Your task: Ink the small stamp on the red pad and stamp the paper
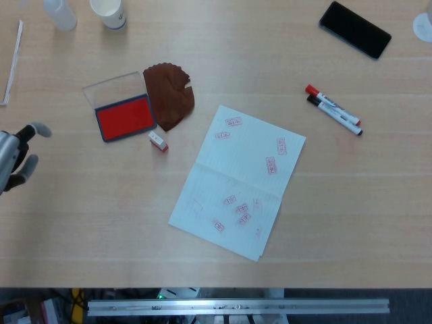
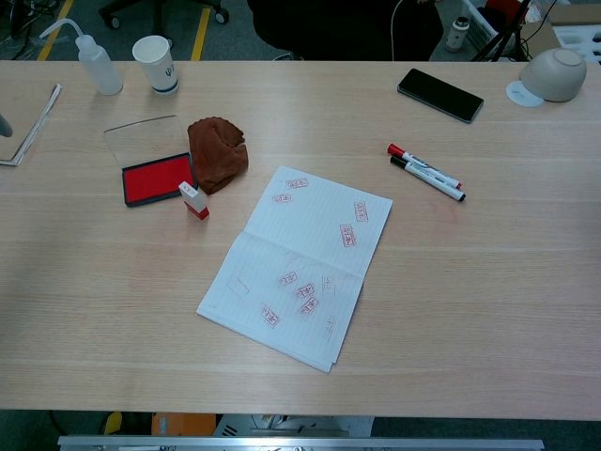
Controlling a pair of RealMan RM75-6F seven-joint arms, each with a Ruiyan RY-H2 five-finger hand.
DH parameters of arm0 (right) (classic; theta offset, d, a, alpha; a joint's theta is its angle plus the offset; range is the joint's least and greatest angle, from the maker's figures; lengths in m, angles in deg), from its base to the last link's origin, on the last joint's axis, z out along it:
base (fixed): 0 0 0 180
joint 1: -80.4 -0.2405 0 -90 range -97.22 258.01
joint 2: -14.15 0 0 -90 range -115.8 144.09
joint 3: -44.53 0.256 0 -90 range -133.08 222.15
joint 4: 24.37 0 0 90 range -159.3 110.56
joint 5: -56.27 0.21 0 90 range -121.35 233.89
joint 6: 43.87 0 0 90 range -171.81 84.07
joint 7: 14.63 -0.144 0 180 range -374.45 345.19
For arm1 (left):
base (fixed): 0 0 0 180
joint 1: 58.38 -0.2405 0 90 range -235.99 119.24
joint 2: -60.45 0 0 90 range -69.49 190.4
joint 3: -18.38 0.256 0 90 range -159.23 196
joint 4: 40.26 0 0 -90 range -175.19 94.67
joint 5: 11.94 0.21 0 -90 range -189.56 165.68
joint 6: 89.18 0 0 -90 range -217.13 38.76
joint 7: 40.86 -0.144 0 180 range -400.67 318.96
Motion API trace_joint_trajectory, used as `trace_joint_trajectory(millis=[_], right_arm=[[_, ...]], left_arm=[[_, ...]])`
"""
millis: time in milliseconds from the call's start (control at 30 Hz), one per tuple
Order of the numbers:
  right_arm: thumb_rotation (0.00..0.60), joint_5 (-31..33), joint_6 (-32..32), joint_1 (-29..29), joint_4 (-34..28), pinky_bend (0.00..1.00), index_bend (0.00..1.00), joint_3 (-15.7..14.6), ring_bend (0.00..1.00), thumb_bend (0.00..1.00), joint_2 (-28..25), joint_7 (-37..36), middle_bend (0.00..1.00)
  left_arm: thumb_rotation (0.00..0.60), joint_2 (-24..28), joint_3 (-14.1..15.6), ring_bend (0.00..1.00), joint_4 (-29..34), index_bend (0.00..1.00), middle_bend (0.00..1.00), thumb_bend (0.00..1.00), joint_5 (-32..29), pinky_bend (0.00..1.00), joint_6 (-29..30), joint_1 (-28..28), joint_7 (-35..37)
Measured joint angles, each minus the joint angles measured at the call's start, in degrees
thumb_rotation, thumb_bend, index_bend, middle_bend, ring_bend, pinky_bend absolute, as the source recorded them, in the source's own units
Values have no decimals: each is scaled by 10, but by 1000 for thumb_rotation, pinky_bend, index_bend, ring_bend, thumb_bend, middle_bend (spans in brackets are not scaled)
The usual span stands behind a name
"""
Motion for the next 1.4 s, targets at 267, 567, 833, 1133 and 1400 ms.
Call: trace_joint_trajectory(millis=[267,567,833,1133,1400], right_arm=[[600,-1,1,-1,-5,242,246,-1,193,186,-2,5,314],[600,-1,4,-3,-6,242,246,-1,193,186,-2,7,314],[600,1,9,-6,-5,242,246,-1,193,187,0,9,314],[600,6,13,-6,-10,242,246,-2,193,186,0,20,314],[600,12,16,-6,-15,242,246,-3,193,186,0,30,314]], left_arm=[[600,-21,0,1000,-32,378,1000,253,22,1000,-43,50,-7],[600,-49,-6,1000,-48,419,1000,252,19,1000,-81,89,-15],[600,-73,-11,1000,-45,421,1000,252,7,1000,-120,126,-51],[600,-111,-14,1000,-69,422,1000,252,12,1000,-153,171,-75],[600,-148,-9,1000,-111,422,1000,252,16,1000,-186,207,-76]])
